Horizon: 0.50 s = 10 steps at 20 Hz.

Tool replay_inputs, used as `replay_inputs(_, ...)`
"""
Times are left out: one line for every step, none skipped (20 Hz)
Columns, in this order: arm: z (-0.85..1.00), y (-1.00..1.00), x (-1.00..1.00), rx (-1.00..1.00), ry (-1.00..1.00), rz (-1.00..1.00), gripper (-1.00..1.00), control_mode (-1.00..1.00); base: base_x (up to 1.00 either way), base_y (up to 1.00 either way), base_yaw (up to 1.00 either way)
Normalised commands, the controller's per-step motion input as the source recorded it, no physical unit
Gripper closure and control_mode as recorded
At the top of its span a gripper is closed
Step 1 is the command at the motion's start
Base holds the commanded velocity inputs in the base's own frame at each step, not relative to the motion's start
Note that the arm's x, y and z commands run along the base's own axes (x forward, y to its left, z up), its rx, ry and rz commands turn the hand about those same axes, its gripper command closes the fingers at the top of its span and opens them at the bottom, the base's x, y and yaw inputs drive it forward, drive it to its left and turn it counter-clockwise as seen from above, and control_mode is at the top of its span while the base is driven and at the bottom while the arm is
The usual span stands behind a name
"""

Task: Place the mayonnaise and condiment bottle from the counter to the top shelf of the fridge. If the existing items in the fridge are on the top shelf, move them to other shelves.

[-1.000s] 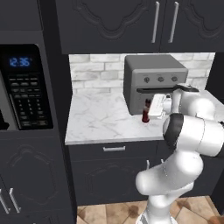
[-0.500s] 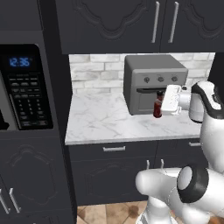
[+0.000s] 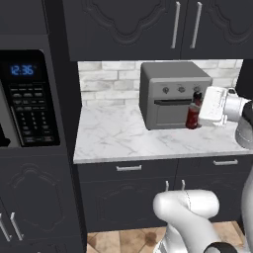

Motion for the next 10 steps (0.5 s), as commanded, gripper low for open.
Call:
replay_inputs(0.46, 0.04, -1.0, 0.11, 0.0, 0.02, 1.0, -1.0, 0.0, 0.0, 0.0)
replay_inputs(0.4, 0.04, -1.0, 0.11, 0.0, 0.02, 1.0, -1.0, 0.0, 0.0, 0.0)
replay_inputs(0.36, 0.05, -1.0, 0.1, -0.02, 0.03, 1.0, -1.0, 0.0, 0.0, 0.0)
replay_inputs(0.42, 0.04, -1.0, 0.1, -0.02, 0.03, 1.0, -1.0, 0.0, 0.0, 0.0)
replay_inputs(0.44, 0.04, -1.0, 0.09, -0.02, 0.03, 1.0, -1.0, 0.0, 0.0, 0.0)
replay_inputs(0.33, 0.05, -1.0, 0.07, -0.05, 0.05, 1.0, -1.0, 0.0, 0.0, 0.0)
replay_inputs(0.19, 0.04, -1.0, 0.05, -0.1, 0.06, 1.0, -1.0, 0.0, 0.0, 0.0)
replay_inputs(0.0, 0.02, -1.0, 0.02, -0.15, 0.15, 1.0, -1.0, 0.0, 0.0, 0.0)
replay_inputs(0.0, 0.09, -1.0, 0.0, -0.12, 0.17, 1.0, -1.0, 0.0, 0.0, 0.0)
replay_inputs(0.0, 0.0, 0.0, 0.0, 0.0, 0.0, 1.0, 1.0, -1.0, 0.0, 0.16)
